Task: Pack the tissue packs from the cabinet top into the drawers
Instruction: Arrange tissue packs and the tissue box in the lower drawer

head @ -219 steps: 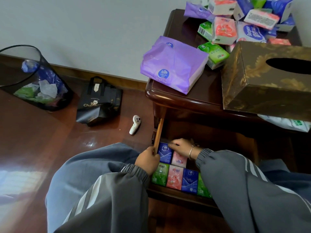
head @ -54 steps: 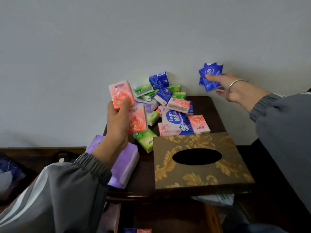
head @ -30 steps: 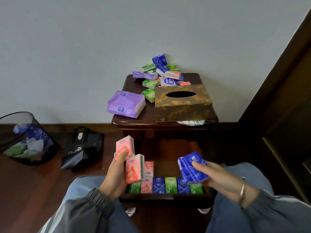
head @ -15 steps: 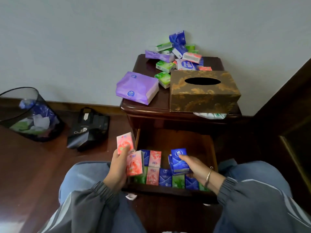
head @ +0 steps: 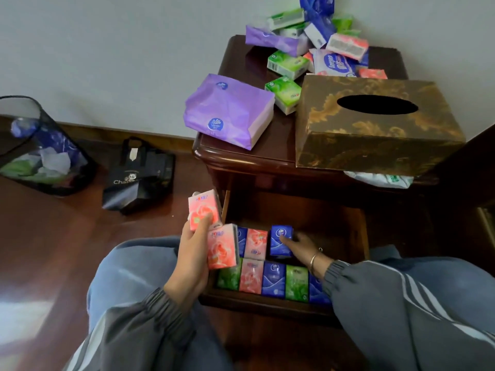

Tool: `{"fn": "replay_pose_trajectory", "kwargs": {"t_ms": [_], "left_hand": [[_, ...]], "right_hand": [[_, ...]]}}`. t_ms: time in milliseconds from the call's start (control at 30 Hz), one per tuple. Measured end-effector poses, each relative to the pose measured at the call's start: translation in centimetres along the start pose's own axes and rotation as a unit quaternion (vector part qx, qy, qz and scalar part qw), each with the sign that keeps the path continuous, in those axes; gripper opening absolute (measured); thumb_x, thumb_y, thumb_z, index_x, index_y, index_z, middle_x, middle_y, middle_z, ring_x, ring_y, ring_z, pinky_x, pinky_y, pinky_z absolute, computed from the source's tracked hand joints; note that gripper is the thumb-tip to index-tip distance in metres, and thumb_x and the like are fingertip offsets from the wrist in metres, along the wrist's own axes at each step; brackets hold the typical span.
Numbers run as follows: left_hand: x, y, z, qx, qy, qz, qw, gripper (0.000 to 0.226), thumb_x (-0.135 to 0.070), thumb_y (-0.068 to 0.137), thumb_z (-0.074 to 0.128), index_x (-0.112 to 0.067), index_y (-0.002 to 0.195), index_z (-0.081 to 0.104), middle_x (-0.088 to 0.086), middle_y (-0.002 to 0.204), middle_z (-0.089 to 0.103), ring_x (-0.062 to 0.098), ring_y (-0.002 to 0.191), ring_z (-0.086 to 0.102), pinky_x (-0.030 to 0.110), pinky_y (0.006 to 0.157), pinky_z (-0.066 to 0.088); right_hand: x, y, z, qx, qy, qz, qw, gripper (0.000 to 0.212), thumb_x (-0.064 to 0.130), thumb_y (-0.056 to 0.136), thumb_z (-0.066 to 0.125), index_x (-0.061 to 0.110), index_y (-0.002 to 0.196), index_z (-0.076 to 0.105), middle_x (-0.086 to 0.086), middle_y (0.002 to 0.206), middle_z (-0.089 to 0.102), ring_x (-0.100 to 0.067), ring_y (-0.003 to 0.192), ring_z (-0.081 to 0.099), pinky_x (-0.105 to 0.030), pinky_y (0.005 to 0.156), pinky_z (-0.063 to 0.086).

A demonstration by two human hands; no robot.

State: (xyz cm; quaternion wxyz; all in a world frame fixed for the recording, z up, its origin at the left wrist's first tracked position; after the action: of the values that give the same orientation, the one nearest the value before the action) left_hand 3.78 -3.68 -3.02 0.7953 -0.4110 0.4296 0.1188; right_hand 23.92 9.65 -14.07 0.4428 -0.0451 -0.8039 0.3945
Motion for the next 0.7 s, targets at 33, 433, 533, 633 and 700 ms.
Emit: {"fn": "replay_pose_trajectory", "kwargs": {"t_ms": [33, 433, 533, 633, 700], "left_hand": [[-0.1, -0.1, 0.1, -0.003, 0.000, -0.002, 1.000, 0.041, -0.039, 0.095, 0.055, -0.014, 0.127, 0.050, 0.014, 0.100, 0.070, 0.023, 0.073, 0.073, 0.037, 0.060, 0.058], [0.1, -0.5, 0.7, -0.018, 0.029, -0.036, 0.999, 0.008, -0.038, 0.096, 0.053, -0.032, 0.102, 0.051, 0.009, 0.096, 0.072, 0.019, 0.069, 0.074, 0.035, 0.055, 0.058], [0.2, -0.6, 0.8, -0.015, 0.037, -0.040, 0.998, 0.008, -0.037, 0.096, 0.053, -0.032, 0.101, 0.050, 0.009, 0.097, 0.071, 0.018, 0.068, 0.073, 0.036, 0.059, 0.059], [0.2, -0.7, 0.9, -0.011, 0.045, -0.040, 0.998, 0.009, -0.038, 0.096, 0.053, -0.033, 0.102, 0.050, 0.010, 0.101, 0.070, 0.019, 0.072, 0.073, 0.038, 0.062, 0.059], [0.3, -0.7, 0.9, -0.009, 0.053, -0.040, 0.998, 0.011, -0.039, 0.095, 0.053, -0.034, 0.104, 0.049, 0.010, 0.104, 0.070, 0.021, 0.077, 0.073, 0.039, 0.065, 0.059]], "right_hand": [[-0.6, 0.3, 0.2, 0.012, -0.042, 0.006, 0.999, 0.026, 0.025, 0.090, 0.060, 0.008, 0.108, 0.064, -0.015, 0.115, 0.066, -0.029, 0.106, 0.062, -0.040, 0.098, 0.046], [-1.0, 1.6, 0.7, 0.001, -0.243, -0.039, 0.969, 0.074, 0.023, 0.087, 0.062, 0.009, 0.147, 0.021, -0.014, 0.127, 0.059, -0.029, 0.114, 0.056, -0.033, 0.093, 0.047], [-0.9, 1.7, 1.3, 0.023, -0.319, -0.050, 0.946, 0.078, 0.030, 0.092, 0.054, 0.006, 0.149, 0.006, -0.013, 0.113, 0.064, -0.028, 0.108, 0.058, -0.030, 0.084, 0.046], [-0.8, 1.6, 1.2, 0.033, -0.356, -0.038, 0.933, 0.074, 0.031, 0.095, 0.047, 0.004, 0.148, 0.003, -0.014, 0.117, 0.061, -0.030, 0.110, 0.057, -0.032, 0.086, 0.046], [-0.3, 1.7, 0.6, 0.000, -0.382, -0.034, 0.924, 0.069, 0.030, 0.096, 0.046, 0.003, 0.148, 0.010, -0.017, 0.130, 0.055, -0.032, 0.117, 0.053, -0.034, 0.093, 0.045]]}}
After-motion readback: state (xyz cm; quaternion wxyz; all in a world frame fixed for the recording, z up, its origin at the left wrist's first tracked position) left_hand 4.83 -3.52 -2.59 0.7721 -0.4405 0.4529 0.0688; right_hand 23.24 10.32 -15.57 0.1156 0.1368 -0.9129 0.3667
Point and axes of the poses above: each hand's wrist, its own y-axis towards the middle knuckle, its own z-axis out of the palm, x = y × z, the point moved 6 cm from there along y, towards the middle knuckle
